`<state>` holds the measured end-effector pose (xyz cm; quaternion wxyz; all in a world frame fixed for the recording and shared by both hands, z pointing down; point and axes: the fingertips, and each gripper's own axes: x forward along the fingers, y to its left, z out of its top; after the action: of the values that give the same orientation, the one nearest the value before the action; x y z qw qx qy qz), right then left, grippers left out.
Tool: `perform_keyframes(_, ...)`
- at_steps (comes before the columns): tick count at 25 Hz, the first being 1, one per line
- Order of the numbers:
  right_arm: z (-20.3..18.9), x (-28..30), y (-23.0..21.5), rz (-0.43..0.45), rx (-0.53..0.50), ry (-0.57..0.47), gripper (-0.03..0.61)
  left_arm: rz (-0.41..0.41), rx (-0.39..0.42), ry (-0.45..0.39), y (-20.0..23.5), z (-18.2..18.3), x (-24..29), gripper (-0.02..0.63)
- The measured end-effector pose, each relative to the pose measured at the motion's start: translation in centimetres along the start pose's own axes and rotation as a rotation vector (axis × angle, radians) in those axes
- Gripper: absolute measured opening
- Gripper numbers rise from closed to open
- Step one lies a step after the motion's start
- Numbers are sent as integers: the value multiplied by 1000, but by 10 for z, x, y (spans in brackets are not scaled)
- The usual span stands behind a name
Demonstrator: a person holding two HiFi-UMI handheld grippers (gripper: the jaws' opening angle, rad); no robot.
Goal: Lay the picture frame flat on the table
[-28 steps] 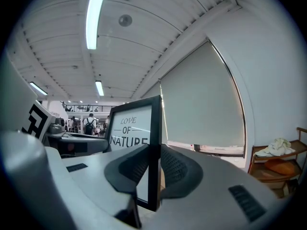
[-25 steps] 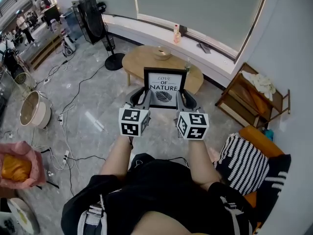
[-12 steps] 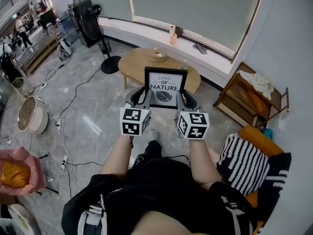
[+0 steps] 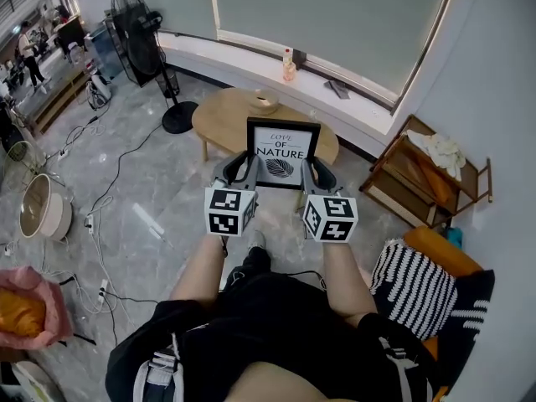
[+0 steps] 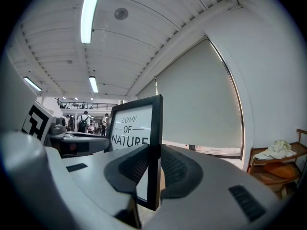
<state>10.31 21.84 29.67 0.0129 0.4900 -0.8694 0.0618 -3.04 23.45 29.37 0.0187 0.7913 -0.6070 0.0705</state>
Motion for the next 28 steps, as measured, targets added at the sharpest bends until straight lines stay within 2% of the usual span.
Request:
perform_keyframes(15, 55, 242, -67, -40, 1, 10, 91, -44, -27, 2, 133, 49, 222, 87)
perform_keyframes(22, 53, 358, -82, -47, 10, 43, 91, -58, -52, 32, 207, 42, 315, 87)
perform_keyframes(28, 26, 426, -104, -64, 55, 114, 91, -93, -67, 104, 240, 16, 382, 87)
